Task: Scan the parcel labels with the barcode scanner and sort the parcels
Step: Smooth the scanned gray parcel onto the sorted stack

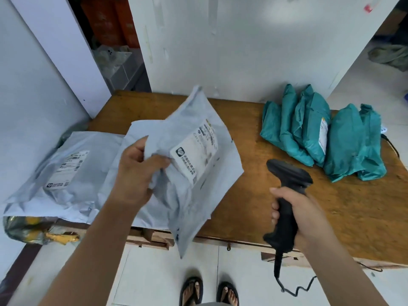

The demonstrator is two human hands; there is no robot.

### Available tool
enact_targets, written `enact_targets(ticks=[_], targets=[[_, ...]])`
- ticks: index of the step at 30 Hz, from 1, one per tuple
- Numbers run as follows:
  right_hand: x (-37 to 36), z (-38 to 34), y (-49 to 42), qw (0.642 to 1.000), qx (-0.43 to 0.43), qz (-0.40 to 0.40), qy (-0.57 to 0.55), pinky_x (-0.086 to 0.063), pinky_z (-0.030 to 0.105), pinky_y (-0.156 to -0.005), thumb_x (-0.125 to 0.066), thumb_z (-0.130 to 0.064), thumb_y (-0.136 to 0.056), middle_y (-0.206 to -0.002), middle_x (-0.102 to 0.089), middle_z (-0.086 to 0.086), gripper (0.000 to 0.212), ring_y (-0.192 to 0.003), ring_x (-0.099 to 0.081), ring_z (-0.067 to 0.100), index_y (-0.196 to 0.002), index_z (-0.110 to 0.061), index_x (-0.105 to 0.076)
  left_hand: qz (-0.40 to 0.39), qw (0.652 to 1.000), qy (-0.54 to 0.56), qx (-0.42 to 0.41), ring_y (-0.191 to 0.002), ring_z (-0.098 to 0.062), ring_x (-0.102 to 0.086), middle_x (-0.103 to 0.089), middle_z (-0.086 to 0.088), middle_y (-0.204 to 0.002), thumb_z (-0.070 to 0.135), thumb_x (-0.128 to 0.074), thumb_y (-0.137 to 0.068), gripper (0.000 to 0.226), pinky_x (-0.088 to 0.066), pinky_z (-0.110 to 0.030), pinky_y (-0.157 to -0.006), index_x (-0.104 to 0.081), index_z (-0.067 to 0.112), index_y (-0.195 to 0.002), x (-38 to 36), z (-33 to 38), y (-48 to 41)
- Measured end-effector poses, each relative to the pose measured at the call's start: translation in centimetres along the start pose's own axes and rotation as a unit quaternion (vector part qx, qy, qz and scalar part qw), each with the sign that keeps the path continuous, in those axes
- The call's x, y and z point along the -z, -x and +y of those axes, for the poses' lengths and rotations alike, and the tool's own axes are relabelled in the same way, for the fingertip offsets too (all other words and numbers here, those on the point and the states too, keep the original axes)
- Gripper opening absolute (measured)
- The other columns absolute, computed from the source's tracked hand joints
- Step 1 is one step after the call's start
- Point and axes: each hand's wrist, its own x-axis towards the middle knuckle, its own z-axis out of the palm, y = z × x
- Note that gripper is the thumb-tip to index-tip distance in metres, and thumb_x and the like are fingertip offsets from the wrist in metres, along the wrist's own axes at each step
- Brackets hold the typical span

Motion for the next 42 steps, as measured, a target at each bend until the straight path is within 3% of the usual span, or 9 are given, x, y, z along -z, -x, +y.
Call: enact_targets(ticks=[4,8,11,16,23,29,32,36,42], targets=[[-0.9,0.4,-0.2,1.000,-0.008,-0.018,0.005,-0.038,0.023,-0.042,-0.063,-0.009,-0.086,-0.049,-0.047,0.006,0.024,-0.037,-0.043,0.016,-0.065,-0.009,-0.051,0.148,0.989,0.005,0.019,-0.061,-0.008,-0.063,-0.067,0.011,-0.060,-0.011,-0.045,-0.084,0.031,-0.052,-0.019,-0.055,-0.059,0.014,-0.073,6.2,-1.3,-2.6],[-1.4,0.9,-0.7,1.000,-0.019,-0.019,0.015,-0.037,0.025,-0.044,-0.063,-0.007,-0.085,-0.050,-0.048,0.007,0.022,-0.039,-0.043,0.018,-0.068,-0.008,-0.049,0.182,0.935,-0.263,0.156,-0.057,-0.026,-0.053,-0.050,-0.006,-0.052,0.001,-0.053,-0.086,0.020,-0.038,-0.027,-0.047,-0.046,0.003,-0.068,10.1,-7.5,-4.6],[-1.5,1.0,-0.9,0.999,-0.022,-0.015,0.022,-0.037,0.027,-0.045,-0.063,-0.007,-0.085,-0.050,-0.048,0.007,0.022,-0.039,-0.043,0.018,-0.068,-0.007,-0.049,0.197,0.879,-0.386,0.198,-0.080,-0.038,-0.062,-0.065,-0.024,-0.084,0.005,-0.054,-0.088,0.011,-0.047,-0.037,-0.067,-0.052,-0.005,-0.091,11.7,-10.4,-5.2],[-2.1,1.0,-1.5,0.999,-0.029,-0.010,0.027,-0.037,0.026,-0.045,-0.064,-0.008,-0.085,-0.049,-0.049,0.007,0.021,-0.039,-0.044,0.017,-0.069,-0.007,-0.050,0.165,0.794,-0.540,0.226,-0.107,-0.050,-0.052,-0.038,-0.032,-0.129,-0.002,-0.050,-0.084,0.064,-0.045,-0.051,-0.089,-0.018,0.003,-0.139,10.2,-10.7,-5.8],[-3.3,1.2,-2.2,0.999,-0.035,-0.007,0.035,-0.037,0.025,-0.046,-0.065,-0.008,-0.084,-0.049,-0.049,0.008,0.022,-0.039,-0.043,0.017,-0.066,-0.006,-0.051,0.094,0.671,-0.708,0.199,-0.136,-0.053,-0.020,0.010,-0.035,-0.149,0.013,-0.047,-0.089,0.081,-0.031,-0.056,-0.106,0.005,0.024,-0.151,7.4,-12.0,-4.0],[-4.0,0.2,-2.2,0.998,-0.032,0.006,0.045,-0.039,0.025,-0.045,-0.066,-0.010,-0.084,-0.051,-0.051,0.007,0.018,-0.041,-0.046,0.017,-0.072,-0.006,-0.053,-0.070,0.716,-0.692,-0.063,-0.145,-0.040,-0.010,-0.005,-0.020,-0.158,0.046,-0.037,-0.092,0.064,-0.003,-0.059,-0.111,-0.021,0.025,-0.150,2.4,-13.5,-5.9],[-3.8,-0.5,-2.3,0.999,-0.028,0.004,0.046,-0.040,0.026,-0.046,-0.067,-0.011,-0.083,-0.052,-0.052,0.007,0.019,-0.043,-0.046,0.017,-0.070,-0.007,-0.054,-0.159,0.686,-0.708,-0.053,-0.147,-0.034,-0.001,0.005,-0.014,-0.160,0.064,0.009,-0.086,0.078,0.000,-0.058,-0.114,-0.010,0.028,-0.152,1.9,-16.5,-7.1],[-2.8,-0.9,-1.8,1.000,-0.002,-0.007,0.028,-0.039,0.026,-0.045,-0.067,-0.010,-0.083,-0.053,-0.051,0.007,0.018,-0.043,-0.046,0.017,-0.072,-0.008,-0.054,-0.149,0.664,-0.733,-0.004,-0.145,-0.037,-0.015,-0.012,-0.013,-0.159,0.058,-0.003,-0.089,0.071,-0.011,-0.064,-0.110,-0.018,0.026,-0.151,2.1,-18.4,-7.7],[0.6,-0.9,-1.7,1.000,-0.009,0.019,-0.020,-0.037,0.026,-0.043,-0.066,-0.008,-0.083,-0.054,-0.049,0.009,0.020,-0.041,-0.044,0.017,-0.070,-0.008,-0.052,-0.065,0.708,-0.701,0.062,-0.146,-0.038,0.008,0.011,-0.016,-0.159,0.055,-0.017,-0.095,0.066,-0.002,-0.063,-0.113,0.000,0.028,-0.152,-0.1,-17.2,-9.0]])
